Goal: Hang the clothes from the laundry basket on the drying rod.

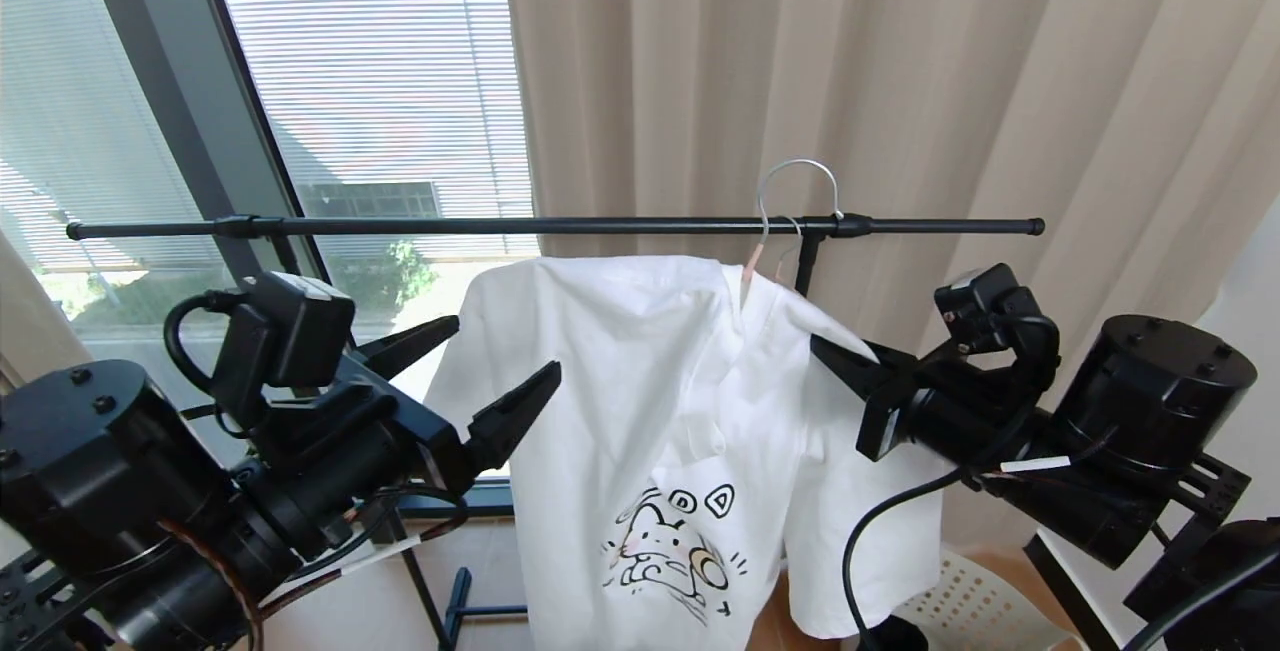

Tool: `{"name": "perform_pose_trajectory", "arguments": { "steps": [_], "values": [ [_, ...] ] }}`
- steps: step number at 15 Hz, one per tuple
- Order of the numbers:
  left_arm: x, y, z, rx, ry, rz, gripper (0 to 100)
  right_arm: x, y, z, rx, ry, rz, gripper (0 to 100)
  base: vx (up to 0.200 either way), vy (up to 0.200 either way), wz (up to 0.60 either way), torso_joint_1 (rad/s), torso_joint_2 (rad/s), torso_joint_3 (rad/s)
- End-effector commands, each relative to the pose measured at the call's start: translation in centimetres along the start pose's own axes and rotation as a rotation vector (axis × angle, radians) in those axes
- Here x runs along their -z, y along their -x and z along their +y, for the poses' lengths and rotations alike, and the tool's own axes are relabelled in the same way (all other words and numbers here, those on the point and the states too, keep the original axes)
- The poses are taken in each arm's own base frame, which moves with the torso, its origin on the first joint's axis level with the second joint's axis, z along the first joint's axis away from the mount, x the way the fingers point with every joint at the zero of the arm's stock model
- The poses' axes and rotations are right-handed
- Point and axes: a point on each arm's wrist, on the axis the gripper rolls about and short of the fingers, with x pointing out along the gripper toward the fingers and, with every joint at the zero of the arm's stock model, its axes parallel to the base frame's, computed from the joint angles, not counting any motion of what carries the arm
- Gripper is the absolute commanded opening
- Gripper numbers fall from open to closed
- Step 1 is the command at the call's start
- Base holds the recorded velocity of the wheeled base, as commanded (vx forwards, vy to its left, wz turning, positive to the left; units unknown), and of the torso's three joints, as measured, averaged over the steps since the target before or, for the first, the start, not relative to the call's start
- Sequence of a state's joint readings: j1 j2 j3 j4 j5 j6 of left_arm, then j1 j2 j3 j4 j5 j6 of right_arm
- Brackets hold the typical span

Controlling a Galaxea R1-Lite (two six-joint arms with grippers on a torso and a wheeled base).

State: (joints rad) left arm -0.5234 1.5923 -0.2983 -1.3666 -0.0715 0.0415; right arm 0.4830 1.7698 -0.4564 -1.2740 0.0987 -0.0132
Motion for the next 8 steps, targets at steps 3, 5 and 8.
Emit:
{"name": "perform_pose_trajectory", "arguments": {
  "steps": [3, 5, 8],
  "values": [
    [0.9, 3.8, 4.9, 0.024, -0.013, 0.043, 100, 0.8, 1.7, -1.7, -0.094, 0.061, 0.031, 0, 0.0, 0.0, 0.0, 0.0, 0.0, 0.0],
    [1.7, 5.2, 6.7, 0.088, 0.0, 0.075, 100, 1.1, 2.2, -2.4, -0.124, 0.086, 0.042, 0, 0.0, 0.0, 0.0, 0.0, 0.0, 0.0],
    [4.0, 6.3, 8.6, 0.229, -0.041, 0.138, 100, 1.2, 2.3, -2.6, -0.146, 0.085, 0.043, 0, 0.0, 0.0, 0.0, 0.0, 0.0, 0.0]
  ]
}}
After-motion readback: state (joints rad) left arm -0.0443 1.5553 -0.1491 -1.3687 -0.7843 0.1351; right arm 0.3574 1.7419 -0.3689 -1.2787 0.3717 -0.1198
